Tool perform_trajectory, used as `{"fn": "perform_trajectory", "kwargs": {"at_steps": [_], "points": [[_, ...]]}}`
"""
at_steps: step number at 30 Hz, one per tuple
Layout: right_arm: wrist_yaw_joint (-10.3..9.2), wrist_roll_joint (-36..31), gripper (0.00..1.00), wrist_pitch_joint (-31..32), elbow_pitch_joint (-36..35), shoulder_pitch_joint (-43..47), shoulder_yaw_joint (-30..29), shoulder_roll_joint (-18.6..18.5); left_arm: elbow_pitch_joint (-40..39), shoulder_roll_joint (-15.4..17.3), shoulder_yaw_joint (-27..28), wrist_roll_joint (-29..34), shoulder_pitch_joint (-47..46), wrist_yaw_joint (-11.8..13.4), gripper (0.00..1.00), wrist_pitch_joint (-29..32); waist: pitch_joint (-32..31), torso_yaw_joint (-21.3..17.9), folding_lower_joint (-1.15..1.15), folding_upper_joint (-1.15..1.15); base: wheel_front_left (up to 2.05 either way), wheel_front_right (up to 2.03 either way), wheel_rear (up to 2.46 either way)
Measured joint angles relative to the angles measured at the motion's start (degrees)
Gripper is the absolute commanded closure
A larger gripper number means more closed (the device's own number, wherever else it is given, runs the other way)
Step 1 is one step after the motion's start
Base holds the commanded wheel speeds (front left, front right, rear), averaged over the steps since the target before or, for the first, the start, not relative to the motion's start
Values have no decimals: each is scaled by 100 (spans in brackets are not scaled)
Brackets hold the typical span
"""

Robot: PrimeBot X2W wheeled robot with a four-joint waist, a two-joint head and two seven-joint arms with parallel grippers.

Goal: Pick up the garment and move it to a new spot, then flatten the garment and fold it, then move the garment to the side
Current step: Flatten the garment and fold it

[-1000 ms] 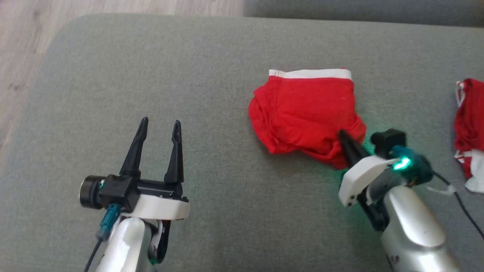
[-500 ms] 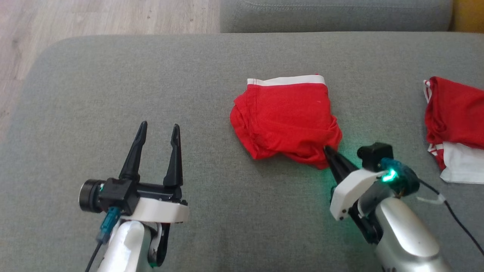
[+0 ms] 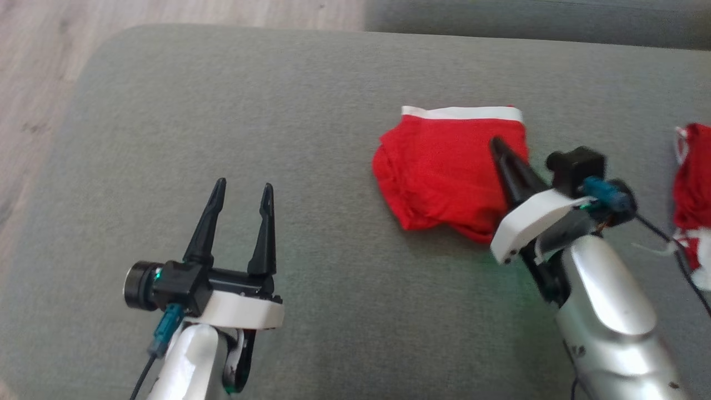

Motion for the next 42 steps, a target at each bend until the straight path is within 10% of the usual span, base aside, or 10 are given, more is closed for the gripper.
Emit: {"fn": "perform_trajectory", "kwargs": {"at_steps": [17,31,42], "points": [[0,515,100,213,1215,118,1406,81,49,1,31,-4,7,2,0,0,-148,5,0,0,0,0,0],[0,-319,100,-782,1107,-505,-498,2,-4,0,13,3,-4,0,0,0,53,-80,0,0,0,0,0],[0,-968,100,-722,2468,-1037,-820,63,-62,-1,-101,2,-272,1,0,0,522,252,1,0,0,0,0]]}}
